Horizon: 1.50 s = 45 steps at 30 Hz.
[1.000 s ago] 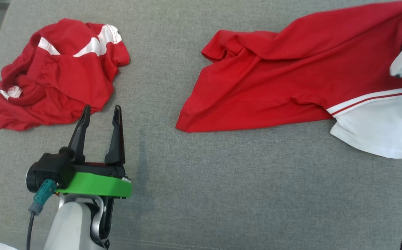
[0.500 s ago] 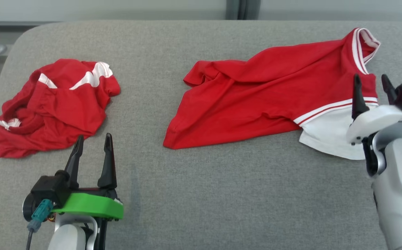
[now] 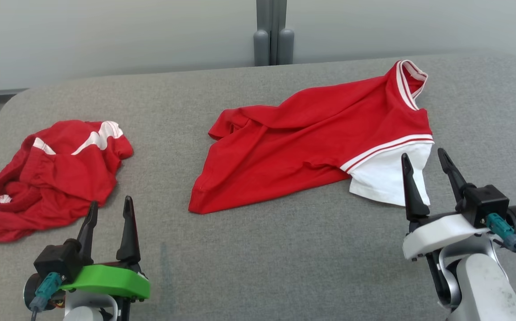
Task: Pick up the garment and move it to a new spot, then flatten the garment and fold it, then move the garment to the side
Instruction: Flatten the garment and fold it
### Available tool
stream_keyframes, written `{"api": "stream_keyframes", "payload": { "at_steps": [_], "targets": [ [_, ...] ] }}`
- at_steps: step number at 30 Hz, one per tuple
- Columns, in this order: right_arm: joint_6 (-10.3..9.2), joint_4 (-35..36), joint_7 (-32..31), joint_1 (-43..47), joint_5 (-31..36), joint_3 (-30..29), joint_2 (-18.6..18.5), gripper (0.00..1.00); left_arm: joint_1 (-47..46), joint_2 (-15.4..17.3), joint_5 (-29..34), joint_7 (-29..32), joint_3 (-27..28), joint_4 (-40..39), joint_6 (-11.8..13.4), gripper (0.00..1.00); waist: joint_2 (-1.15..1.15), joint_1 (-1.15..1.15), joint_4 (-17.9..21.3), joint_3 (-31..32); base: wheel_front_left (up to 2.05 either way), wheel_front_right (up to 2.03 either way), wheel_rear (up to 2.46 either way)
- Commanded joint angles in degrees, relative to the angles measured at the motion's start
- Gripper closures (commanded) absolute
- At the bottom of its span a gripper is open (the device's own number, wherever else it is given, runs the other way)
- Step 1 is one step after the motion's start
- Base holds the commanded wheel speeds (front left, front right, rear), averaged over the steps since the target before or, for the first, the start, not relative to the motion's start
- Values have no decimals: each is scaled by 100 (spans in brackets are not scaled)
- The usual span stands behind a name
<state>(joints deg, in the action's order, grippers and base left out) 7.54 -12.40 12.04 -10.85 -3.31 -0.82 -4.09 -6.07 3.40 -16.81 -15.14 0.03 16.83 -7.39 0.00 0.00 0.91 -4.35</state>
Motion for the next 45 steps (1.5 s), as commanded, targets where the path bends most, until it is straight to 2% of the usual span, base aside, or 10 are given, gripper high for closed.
{"api": "stream_keyframes", "payload": {
  "at_steps": [1, 12, 32, 38, 45],
  "targets": [
    [-10, 93, -18, 131, 32, 20, 21, 0, -56, 38, 37, 0, 0, 29, -9, 0, 0, 0, 101, 152, 0, 0, 0],
    [-10, 249, -229, 678, -125, 74, 114, 0, -58, 54, -47, 1, -71, 477, -7, 0, 0, 0, 209, 456, 0, 0, 0],
    [-10, 138, -510, 518, -435, -106, 113, 0, -244, 90, -58, 51, -271, 624, 15, 0, 0, 0, 200, 267, 0, 0, 0],
    [-9, -131, -1287, -22, -366, -470, 113, 0, -868, 197, -230, 1023, -802, 937, -4, 0, 0, 0, 146, -10, 0, 0, 0],
    [-9, -1036, -2327, -890, -309, -1029, 118, 0, -1776, 244, -618, 1927, -1403, 1431, -8, 0, 0, 0, 119, -390, 0, 0, 0]
  ]
}}
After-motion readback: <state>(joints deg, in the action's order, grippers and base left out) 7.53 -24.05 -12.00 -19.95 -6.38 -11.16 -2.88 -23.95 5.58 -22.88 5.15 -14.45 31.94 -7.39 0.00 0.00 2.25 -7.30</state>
